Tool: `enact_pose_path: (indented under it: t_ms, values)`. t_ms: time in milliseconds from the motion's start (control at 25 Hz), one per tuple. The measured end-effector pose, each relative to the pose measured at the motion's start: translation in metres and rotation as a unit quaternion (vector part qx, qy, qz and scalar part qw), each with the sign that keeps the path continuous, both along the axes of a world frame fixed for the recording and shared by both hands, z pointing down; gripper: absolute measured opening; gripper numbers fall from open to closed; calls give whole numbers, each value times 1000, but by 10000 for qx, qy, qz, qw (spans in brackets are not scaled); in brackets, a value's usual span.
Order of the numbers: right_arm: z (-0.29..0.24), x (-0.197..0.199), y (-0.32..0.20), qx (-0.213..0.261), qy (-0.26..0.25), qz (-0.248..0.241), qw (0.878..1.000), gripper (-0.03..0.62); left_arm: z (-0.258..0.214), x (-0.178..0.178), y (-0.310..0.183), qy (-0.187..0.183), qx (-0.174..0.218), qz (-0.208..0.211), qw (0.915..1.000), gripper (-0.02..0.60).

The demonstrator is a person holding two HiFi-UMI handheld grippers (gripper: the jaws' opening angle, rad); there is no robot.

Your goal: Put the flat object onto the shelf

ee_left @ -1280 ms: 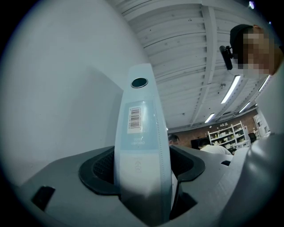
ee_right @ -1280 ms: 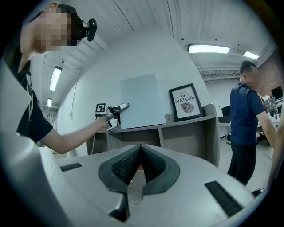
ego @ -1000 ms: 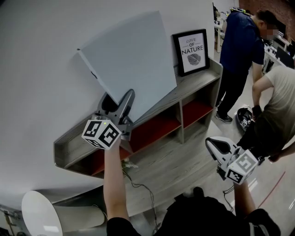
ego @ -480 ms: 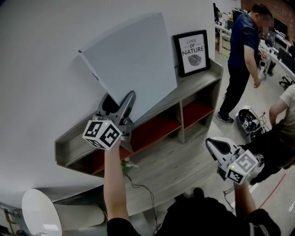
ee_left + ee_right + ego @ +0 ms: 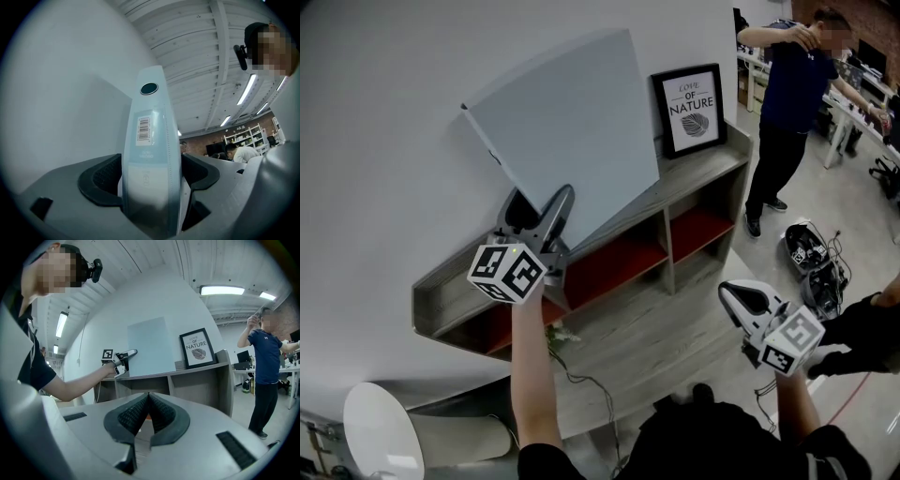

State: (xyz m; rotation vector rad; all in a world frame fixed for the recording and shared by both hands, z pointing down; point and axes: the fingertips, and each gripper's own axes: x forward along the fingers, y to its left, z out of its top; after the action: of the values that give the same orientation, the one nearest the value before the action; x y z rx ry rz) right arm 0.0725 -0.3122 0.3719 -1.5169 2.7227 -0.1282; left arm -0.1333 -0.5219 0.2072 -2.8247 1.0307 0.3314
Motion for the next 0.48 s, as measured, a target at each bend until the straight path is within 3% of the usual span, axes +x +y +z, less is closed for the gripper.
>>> enact_pose_path:
  t_ms: [480]
  values:
    - [-2, 5, 0, 30, -12, -80, 10000, 11, -6, -3, 5, 31, 75, -264, 9996, 410]
